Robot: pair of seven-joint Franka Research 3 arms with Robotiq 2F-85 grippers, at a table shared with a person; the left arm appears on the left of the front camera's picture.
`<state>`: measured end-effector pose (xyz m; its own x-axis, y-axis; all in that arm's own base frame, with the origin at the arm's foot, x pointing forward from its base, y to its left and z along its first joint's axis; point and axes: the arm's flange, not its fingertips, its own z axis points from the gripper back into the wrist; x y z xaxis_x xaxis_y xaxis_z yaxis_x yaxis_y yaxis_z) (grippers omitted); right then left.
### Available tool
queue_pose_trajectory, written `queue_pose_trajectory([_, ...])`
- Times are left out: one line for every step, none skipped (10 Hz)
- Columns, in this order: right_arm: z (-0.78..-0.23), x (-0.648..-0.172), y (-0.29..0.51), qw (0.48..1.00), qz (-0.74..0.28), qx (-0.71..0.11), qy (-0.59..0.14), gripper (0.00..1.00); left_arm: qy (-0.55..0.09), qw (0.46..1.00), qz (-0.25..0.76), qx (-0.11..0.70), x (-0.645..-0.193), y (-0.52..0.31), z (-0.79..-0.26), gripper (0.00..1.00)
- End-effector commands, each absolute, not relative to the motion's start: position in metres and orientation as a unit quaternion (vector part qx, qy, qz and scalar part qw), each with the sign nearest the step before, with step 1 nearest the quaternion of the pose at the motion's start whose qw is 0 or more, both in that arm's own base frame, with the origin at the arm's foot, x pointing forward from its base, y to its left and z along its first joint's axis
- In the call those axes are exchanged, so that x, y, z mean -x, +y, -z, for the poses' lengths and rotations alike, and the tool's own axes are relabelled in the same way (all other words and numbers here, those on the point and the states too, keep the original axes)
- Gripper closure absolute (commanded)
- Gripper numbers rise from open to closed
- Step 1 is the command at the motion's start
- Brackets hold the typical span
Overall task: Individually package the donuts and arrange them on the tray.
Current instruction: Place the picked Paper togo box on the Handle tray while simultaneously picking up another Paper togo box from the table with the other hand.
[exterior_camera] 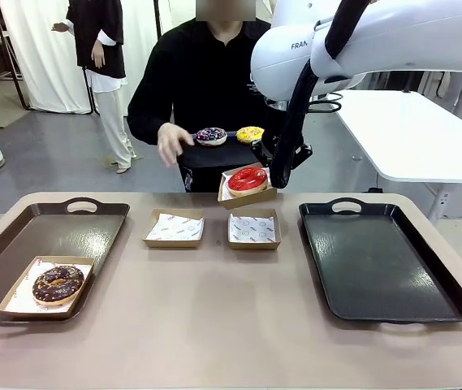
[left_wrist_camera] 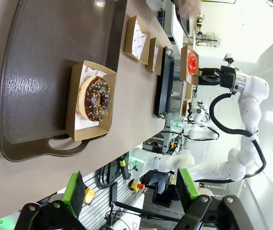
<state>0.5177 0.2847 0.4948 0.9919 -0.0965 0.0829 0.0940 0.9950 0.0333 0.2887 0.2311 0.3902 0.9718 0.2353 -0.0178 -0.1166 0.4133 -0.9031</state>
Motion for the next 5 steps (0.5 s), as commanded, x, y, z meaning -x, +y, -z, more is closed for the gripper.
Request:
queue_pose_trajectory([-0.4929,-0.5168,0.2833,0.998,0.050,-0.015,-0.044,1.00,-0.063,0.835,-0.103,0.536,-0.2855,0.2302,-0.3914,0.00])
queue_pose_trajectory([-0.4929,-0.5168,0.2833,0.998,0.050,-0.015,-0.044,1.00,-0.063,0.835,-0.103,0.536,-0.2855,0.2302,-0.3914,0.00])
queue_pose_trajectory([-0.4929,-0.5168,0.2833,0.998,0.050,-0.015,-0.044,1.00,-0.063,0.835,-0.103,0.536,-0.2855,0.2302,-0.3914,0.00])
queue_pose_trajectory([-0.4929,-0.5168,0.2833,0.998,0.050,-0.015,-0.044,1.00,-0.063,0.835,-0.103,0.536,-0.2855,0.2302,-0.3914,0.00])
queue_pose_trajectory([-0.4929,-0.5168,0.2833,0.998,0.050,-0.015,-0.044,1.00,-0.063,0.835,-0.103,0.536,-0.2855,0.2302,-0.3914,0.00])
